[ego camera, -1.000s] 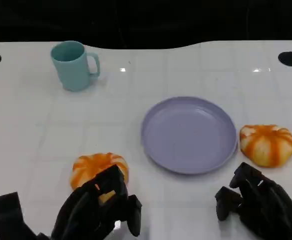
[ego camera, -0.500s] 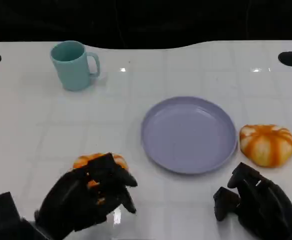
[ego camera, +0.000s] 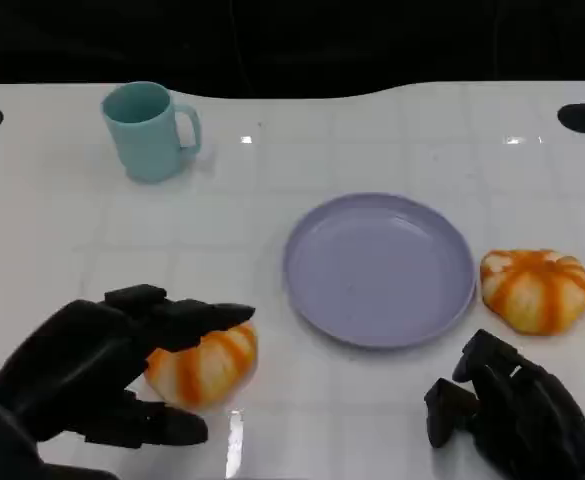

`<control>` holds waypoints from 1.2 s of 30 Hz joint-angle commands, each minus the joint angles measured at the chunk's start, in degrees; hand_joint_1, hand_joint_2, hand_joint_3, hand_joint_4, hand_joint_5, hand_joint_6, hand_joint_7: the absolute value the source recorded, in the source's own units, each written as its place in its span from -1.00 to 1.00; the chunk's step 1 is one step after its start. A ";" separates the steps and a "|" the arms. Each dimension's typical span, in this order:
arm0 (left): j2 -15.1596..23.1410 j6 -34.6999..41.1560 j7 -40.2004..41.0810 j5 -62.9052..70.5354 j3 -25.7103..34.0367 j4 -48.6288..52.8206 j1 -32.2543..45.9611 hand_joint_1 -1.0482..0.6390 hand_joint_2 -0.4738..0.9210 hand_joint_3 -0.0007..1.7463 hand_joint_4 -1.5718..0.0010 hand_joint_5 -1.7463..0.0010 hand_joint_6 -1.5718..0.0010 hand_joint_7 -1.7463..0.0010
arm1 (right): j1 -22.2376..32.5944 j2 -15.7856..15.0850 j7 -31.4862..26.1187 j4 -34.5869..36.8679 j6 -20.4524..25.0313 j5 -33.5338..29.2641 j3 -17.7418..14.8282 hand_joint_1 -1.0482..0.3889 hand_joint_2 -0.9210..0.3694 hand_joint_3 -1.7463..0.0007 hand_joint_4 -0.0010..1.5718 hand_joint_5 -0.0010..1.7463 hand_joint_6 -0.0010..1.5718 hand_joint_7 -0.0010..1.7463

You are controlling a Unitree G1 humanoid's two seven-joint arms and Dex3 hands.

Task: Grasp the bread from the table and place it into the plate.

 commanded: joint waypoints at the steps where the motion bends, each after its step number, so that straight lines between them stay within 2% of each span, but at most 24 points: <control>1: 2.92 4.49 3.87 11.61 -1.97 -3.20 -1.00 -0.65 1.00 -0.93 0.74 0.45 0.58 1.00 | 0.65 -0.62 0.18 -0.64 0.87 0.63 -0.28 -0.30 -1.00 0.72 0.00 0.89 -0.15 0.63; 5: 3.45 8.50 6.66 21.09 -5.88 -3.42 -2.11 -0.65 1.00 -0.94 0.71 0.45 0.58 0.99 | 0.90 -0.58 0.43 -0.83 0.24 0.45 -0.29 -0.31 -1.00 0.72 0.00 0.90 -0.15 0.64; 13: 3.39 14.55 9.89 28.86 -13.43 2.23 -6.33 -0.59 0.95 -0.99 0.61 0.54 0.54 0.99 | 1.12 -0.44 -0.23 -1.36 0.35 0.23 -0.23 -0.33 -1.00 0.73 0.01 0.93 -0.13 0.65; 23: 2.76 21.22 8.91 29.95 -21.94 14.81 -14.32 -0.60 1.00 -0.98 0.57 0.61 0.55 0.99 | 1.42 -0.47 0.01 -1.89 0.70 0.44 -0.13 -0.33 -1.00 0.73 -0.01 0.91 -0.14 0.62; 30: 2.43 23.11 9.82 27.94 -25.89 22.99 -18.06 -0.58 1.00 -0.98 0.57 0.64 0.56 1.00 | 1.74 -0.35 0.18 -2.18 1.11 0.83 -0.24 -0.33 -1.00 0.75 0.00 0.91 -0.13 0.59; 32: 2.44 22.86 11.16 27.44 -26.82 25.29 -18.97 -0.56 1.00 -0.98 0.55 0.65 0.54 0.99 | 1.78 -0.37 0.17 -2.29 1.17 0.83 -0.27 -0.32 -1.00 0.75 0.00 0.91 -0.13 0.59; 34: 2.43 21.95 12.53 26.21 -27.53 27.83 -19.91 -0.41 0.99 -0.99 0.45 0.61 0.48 0.97 | 1.80 -0.43 0.23 -2.40 1.53 1.04 -0.35 -0.33 -1.00 0.76 0.00 0.91 -0.12 0.59; 36: 2.44 19.48 15.84 24.19 -27.64 30.58 -20.57 -0.30 0.99 -0.99 0.33 0.48 0.39 0.97 | 1.85 -0.48 0.12 -2.64 1.78 1.08 -0.37 -0.32 -1.00 0.76 0.00 0.91 -0.13 0.59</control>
